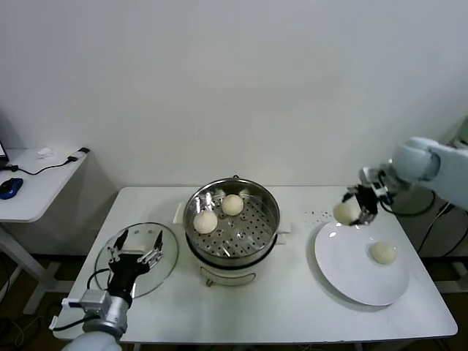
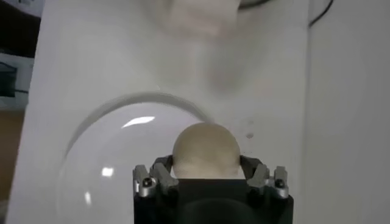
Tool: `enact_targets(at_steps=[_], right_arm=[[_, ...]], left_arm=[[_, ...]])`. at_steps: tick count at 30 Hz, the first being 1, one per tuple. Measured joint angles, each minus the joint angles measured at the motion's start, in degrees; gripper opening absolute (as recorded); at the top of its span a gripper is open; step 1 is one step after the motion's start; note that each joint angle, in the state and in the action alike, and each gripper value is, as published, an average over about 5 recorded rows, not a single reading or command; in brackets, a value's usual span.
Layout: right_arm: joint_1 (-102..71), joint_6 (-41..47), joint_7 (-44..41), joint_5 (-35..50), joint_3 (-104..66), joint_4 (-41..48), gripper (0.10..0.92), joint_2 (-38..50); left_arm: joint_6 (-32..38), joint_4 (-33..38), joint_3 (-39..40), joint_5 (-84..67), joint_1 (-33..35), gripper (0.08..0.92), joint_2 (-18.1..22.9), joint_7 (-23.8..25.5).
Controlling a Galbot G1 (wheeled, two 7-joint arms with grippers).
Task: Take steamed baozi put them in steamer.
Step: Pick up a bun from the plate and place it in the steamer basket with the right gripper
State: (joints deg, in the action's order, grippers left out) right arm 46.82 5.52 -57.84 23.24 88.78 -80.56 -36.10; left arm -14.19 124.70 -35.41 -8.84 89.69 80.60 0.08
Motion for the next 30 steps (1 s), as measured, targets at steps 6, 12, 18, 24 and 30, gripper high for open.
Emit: enact_targets(at_steps=[6,12,18,24,30], right_arm=[[6.42,-7.31,-2.55,0.17,-1.45,-1.65,0.726,-7.65],[8.95,-14.78,-3.30,-2.74,-2.16,-2.84,0.726,-16.72],[8.46,-20.64,-3.12,-6.24,-2.12,-3.30,0.726,-26.01],[5.42,-23.62,-2.28,-9.80,-1.54,-3.98,0.728,-31.97],[1.40,-25.23,-1.37,-13.38,-0.79,-3.65,0.726,-34.85]], left_arm=[[-0.04,0.02,-0.50,-0.30,-0.12,0.823,-0.71,-0.26],[-0.19,-0.19,-0.84,-0.50,-0.47,0.823,-0.95,-0.36],[-0.20,-0.68,-0.81,-0.46,-0.81,0.823,-0.93,-0.38],[-0.16,-0.69,-1.19,-0.53,-0.59,0.823,-0.92,-0.39],[-0.04,-0.61,-1.39,-0.56,-0.11,0.823,-0.90,-0.43]])
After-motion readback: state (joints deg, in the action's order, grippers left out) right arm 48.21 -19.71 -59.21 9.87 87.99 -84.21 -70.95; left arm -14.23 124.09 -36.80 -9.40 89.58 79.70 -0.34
